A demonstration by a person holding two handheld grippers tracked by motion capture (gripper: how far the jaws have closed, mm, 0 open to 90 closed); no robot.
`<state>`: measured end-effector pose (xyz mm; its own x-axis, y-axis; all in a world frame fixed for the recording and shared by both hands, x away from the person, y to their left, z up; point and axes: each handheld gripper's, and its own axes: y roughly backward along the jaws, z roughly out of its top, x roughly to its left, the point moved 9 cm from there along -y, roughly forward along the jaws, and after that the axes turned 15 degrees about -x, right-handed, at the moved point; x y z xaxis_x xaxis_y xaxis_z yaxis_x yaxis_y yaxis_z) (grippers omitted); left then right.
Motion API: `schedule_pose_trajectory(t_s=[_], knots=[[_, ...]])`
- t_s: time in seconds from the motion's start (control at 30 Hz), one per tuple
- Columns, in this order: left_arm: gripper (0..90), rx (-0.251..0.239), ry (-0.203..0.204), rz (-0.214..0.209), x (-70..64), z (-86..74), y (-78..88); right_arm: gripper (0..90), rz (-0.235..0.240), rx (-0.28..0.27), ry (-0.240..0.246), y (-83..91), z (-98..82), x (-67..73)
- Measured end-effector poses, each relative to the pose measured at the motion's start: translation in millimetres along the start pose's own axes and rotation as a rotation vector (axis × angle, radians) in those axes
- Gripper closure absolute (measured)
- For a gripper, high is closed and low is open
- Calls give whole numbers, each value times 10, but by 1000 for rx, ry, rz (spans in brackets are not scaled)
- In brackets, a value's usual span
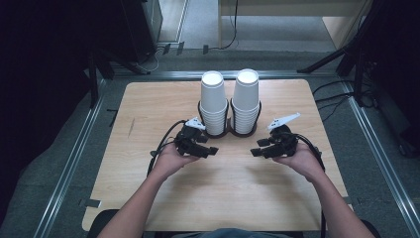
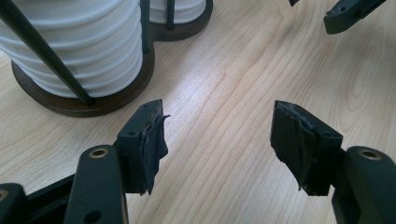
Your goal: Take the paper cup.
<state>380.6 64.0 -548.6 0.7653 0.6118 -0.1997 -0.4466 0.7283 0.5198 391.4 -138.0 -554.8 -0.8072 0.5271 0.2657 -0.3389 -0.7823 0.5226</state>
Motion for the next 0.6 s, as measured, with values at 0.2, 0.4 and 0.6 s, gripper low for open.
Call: schedule_pose_trajectory(t_s=[0.2,0.4,0.6], knots=[[392,0,-9,-2,-22,15,-6,399,-2,1,20,11,13,-14],[451,11,-4,-4,-30,13,-15,373,-7,6,29,9,3,-32],[515,-2,-7,1,-50,31,-1,357,-8,-6,46,29,27,-30]])
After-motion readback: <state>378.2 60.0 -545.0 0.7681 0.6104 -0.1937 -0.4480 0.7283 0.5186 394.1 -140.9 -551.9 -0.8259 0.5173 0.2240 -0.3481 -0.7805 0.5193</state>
